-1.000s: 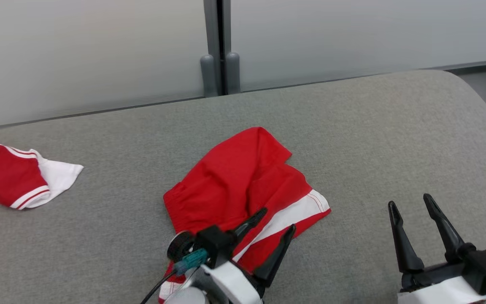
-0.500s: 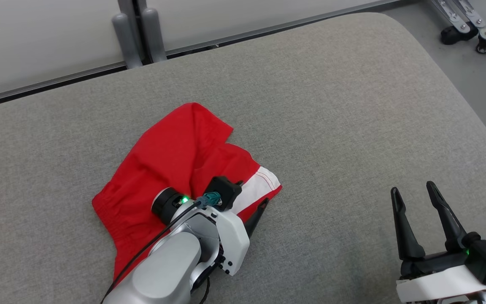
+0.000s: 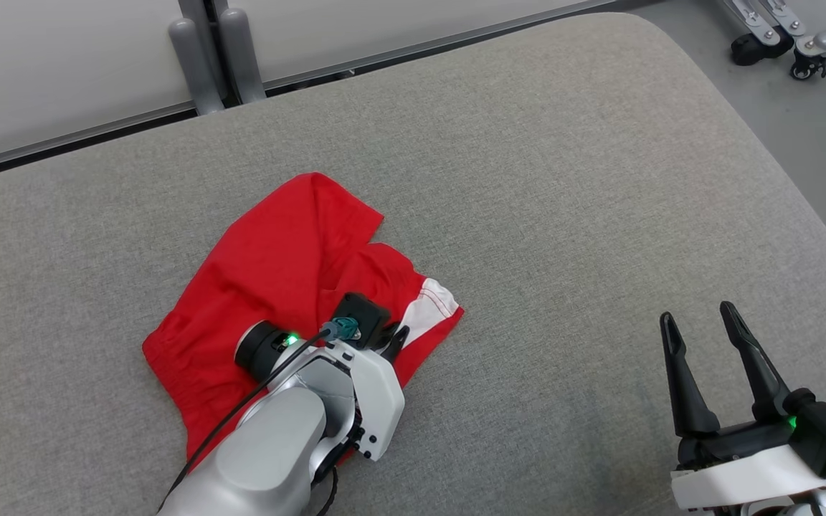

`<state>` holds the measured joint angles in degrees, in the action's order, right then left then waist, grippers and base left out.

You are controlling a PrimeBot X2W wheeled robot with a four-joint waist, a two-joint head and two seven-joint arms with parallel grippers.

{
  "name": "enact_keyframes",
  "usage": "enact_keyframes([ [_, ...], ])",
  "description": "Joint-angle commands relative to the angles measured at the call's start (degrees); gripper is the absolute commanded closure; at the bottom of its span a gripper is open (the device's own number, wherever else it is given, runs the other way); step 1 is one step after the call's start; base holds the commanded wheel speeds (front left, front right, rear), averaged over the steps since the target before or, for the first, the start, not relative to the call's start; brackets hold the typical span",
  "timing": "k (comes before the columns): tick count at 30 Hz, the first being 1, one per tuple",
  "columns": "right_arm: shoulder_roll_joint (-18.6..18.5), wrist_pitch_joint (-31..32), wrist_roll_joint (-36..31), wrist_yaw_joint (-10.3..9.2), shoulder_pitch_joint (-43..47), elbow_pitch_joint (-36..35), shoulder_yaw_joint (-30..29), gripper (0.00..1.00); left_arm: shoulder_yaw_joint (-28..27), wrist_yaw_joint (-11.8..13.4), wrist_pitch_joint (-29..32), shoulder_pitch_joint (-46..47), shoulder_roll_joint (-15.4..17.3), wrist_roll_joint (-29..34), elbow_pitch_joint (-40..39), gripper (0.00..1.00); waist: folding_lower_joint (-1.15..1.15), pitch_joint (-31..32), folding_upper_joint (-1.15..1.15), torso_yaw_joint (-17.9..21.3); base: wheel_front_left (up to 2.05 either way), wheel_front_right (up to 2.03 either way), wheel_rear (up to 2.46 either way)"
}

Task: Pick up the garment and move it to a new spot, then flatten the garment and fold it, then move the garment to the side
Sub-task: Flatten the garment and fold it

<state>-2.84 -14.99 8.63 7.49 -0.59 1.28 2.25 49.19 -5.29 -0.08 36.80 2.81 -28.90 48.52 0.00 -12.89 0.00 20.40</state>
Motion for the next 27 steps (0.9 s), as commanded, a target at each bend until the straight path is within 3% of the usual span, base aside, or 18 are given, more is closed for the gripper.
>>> enact_keyframes([
  [1,-0.1,-0.3,0.2,0.01,-0.2,0.1,-0.3,0.0,0.7,-0.2,-0.7,0.2,0.2,-0.9,-0.4,0.88,0.0,0.1,0.0,-0.2,0.0,0.0,0.0],
  [3,-0.1,-0.3,0.2,0.01,0.0,0.1,-0.4,0.0,1.4,-0.1,-1.1,0.2,0.2,-1.4,-0.9,0.87,0.0,0.1,0.0,-0.4,0.0,0.0,0.0],
  [8,-0.1,-0.3,0.2,0.01,0.2,0.1,-0.6,0.0,2.7,0.2,-1.4,-0.3,0.2,-2.6,-1.4,0.97,0.0,0.2,0.0,-0.9,0.0,0.0,0.0],
  [14,-0.1,-0.3,0.1,0.01,0.6,0.3,-0.7,0.0,4.9,0.8,-3.3,-1.5,0.2,-3.8,-4.6,0.84,0.0,0.7,0.0,-1.4,0.0,0.0,0.0],
  [22,-0.1,-0.3,0.3,0.01,1.0,0.2,-1.2,0.0,10.4,0.4,-1.6,-5.5,0.2,-4.5,-10.5,0.79,0.0,0.5,0.0,-2.0,0.0,0.0,0.0],
  [23,-0.1,-0.3,0.4,0.01,0.9,0.2,-1.1,0.0,10.7,0.5,-1.5,-6.0,0.2,-4.8,-10.7,0.76,0.0,0.5,0.0,-2.0,0.0,0.0,0.0],
  [24,-0.1,-0.3,0.4,0.01,0.8,0.3,-1.1,0.0,11.0,0.7,-1.6,-6.2,0.2,-4.8,-10.9,0.61,0.0,0.4,0.0,-2.0,0.0,0.0,0.0],
  [25,-0.1,-0.3,0.5,0.01,0.7,0.3,-1.0,0.0,11.1,0.7,-2.2,-6.4,0.2,-5.3,-11.4,0.34,0.0,0.4,0.0,-2.1,0.0,0.0,0.0],
  [26,-0.1,-0.3,0.5,0.01,0.7,0.4,-1.0,0.0,11.3,0.7,-2.6,-6.6,0.2,-5.7,-11.9,0.0,0.0,0.5,0.0,-2.1,0.0,0.0,0.0],
  [27,-0.2,-0.3,0.5,0.01,0.8,0.3,-1.2,0.0,11.5,0.5,-3.1,-7.0,0.2,-6.3,-12.7,0.0,0.0,0.6,0.0,-2.3,0.0,0.0,0.0],
])
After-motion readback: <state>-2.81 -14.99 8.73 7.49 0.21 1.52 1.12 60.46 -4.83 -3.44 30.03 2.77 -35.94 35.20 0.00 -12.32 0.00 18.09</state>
